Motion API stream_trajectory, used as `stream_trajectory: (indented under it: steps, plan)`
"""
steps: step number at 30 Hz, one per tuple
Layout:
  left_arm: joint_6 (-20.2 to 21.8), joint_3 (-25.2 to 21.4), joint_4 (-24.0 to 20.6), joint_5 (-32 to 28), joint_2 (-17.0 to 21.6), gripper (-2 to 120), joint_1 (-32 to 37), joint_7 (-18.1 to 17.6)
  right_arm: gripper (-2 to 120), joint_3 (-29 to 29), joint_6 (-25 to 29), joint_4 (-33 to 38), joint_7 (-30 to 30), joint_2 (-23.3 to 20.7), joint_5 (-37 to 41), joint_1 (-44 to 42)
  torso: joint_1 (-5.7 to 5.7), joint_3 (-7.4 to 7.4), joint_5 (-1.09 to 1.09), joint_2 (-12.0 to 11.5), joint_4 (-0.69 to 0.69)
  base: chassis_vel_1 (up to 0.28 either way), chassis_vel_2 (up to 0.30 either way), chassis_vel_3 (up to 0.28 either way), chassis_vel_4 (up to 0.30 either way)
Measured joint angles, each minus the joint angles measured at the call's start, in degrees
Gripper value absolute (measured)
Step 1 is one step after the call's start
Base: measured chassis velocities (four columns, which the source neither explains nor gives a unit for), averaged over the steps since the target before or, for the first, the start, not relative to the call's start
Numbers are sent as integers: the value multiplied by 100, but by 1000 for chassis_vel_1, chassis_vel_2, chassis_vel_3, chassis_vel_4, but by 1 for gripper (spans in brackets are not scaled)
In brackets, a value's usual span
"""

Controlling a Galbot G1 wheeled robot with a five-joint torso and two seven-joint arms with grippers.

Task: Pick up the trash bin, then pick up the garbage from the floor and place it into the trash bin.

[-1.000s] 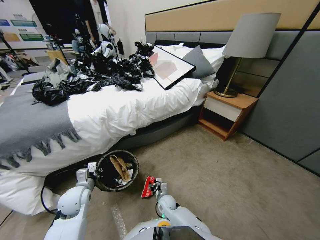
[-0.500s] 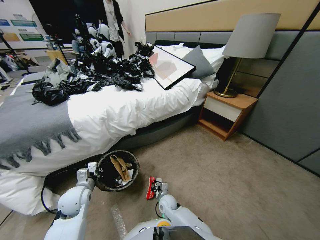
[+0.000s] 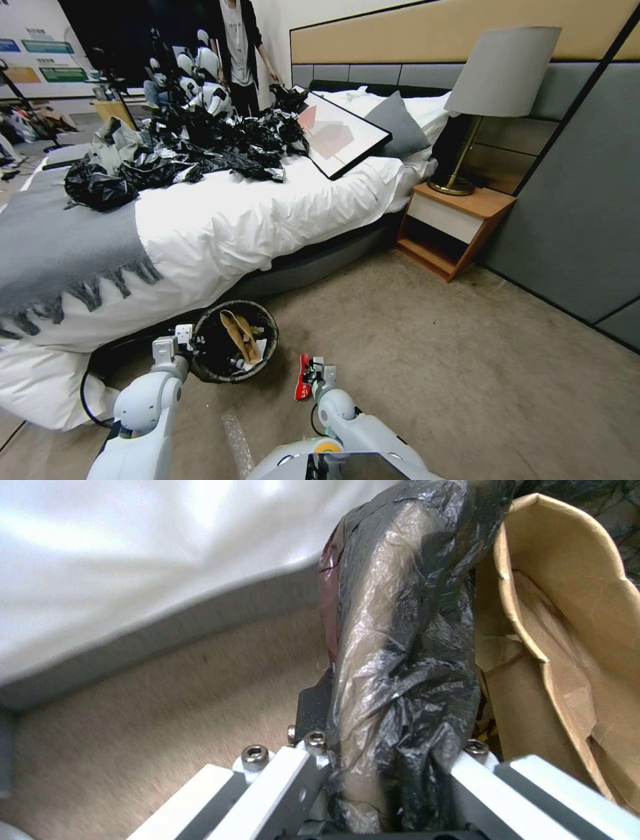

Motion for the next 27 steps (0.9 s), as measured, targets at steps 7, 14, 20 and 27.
stream_trajectory:
  steps: [7,14,20,27]
  plan:
    - [5,-98,-353,-70,53,0,49,-14,0,-45,-3,37,21,-52,55,17,0,0,1,0,1,0,0,0,0]
    - [6,-381,-1361,-182,137,0,153,-17,0,-58,-3,56,23,-76,66,19,0,0,4,0,1,0,0,0,0]
    - [7,-493,-1707,-274,172,0,185,6,0,-271,-18,382,107,-242,217,75,0,0,0,0,0,0,0,0,0]
    - [7,-407,-1719,-208,125,0,196,30,0,-179,-346,2281,629,-1119,1139,494,0,1,8,0,2,0,0,0,0]
